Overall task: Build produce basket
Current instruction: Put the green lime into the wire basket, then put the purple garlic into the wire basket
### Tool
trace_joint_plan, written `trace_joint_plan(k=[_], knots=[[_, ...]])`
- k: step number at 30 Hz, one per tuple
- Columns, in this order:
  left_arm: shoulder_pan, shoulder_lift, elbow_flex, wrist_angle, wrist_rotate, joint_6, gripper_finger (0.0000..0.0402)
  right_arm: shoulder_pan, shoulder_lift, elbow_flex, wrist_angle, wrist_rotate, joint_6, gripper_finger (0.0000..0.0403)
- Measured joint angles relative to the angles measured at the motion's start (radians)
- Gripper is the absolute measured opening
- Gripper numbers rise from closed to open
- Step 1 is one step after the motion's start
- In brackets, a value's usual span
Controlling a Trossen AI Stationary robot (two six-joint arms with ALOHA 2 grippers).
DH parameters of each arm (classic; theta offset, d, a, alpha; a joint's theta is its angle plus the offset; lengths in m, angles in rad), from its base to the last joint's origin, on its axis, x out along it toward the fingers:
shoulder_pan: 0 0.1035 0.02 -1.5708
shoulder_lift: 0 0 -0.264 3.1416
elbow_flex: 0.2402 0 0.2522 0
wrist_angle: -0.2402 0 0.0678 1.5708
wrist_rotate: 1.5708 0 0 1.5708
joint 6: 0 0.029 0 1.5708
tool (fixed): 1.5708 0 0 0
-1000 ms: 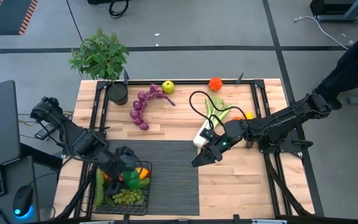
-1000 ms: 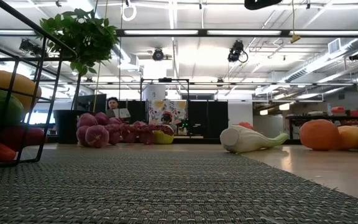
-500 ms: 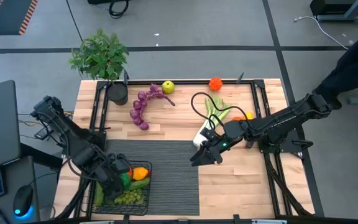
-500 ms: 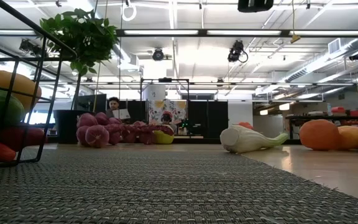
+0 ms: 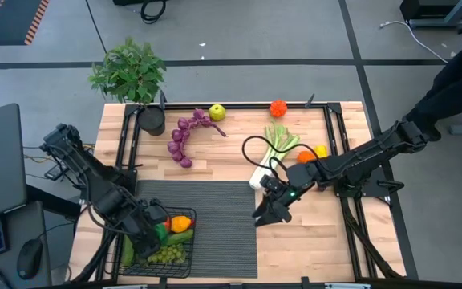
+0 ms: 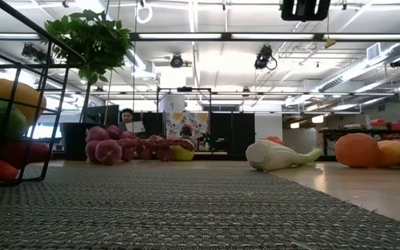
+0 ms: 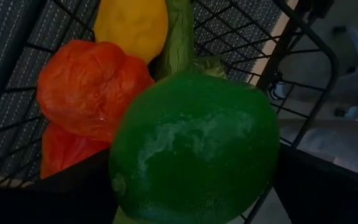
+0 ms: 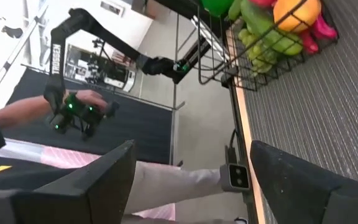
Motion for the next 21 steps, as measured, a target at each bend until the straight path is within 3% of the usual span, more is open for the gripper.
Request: trace_joint_plan(k=[4, 9, 17, 21], knots=[[-0.003, 0.006, 0.0, 0.001, 0.019, 0.048, 0.0394, 0.016, 0.0, 0.0, -0.001, 0.007, 0.0, 0.0318], [0.009, 0.008, 0.0, -0.004, 0.044, 0.1, 0.0398, 0.032, 0.0, 0.0, -0.002, 0.049, -0.013, 0.0318], [0.154, 0.008, 0.023, -0.011, 0.044, 0.032, 0.0394, 0.011, -0.001, 0.0, -0.062, 0.222, -0.026, 0.0318], [0.268, 0.008, 0.036, -0.01, 0.041, 0.274, 0.0394, -0.049, -0.001, 0.0, -0.105, 0.292, -0.026, 0.0318]])
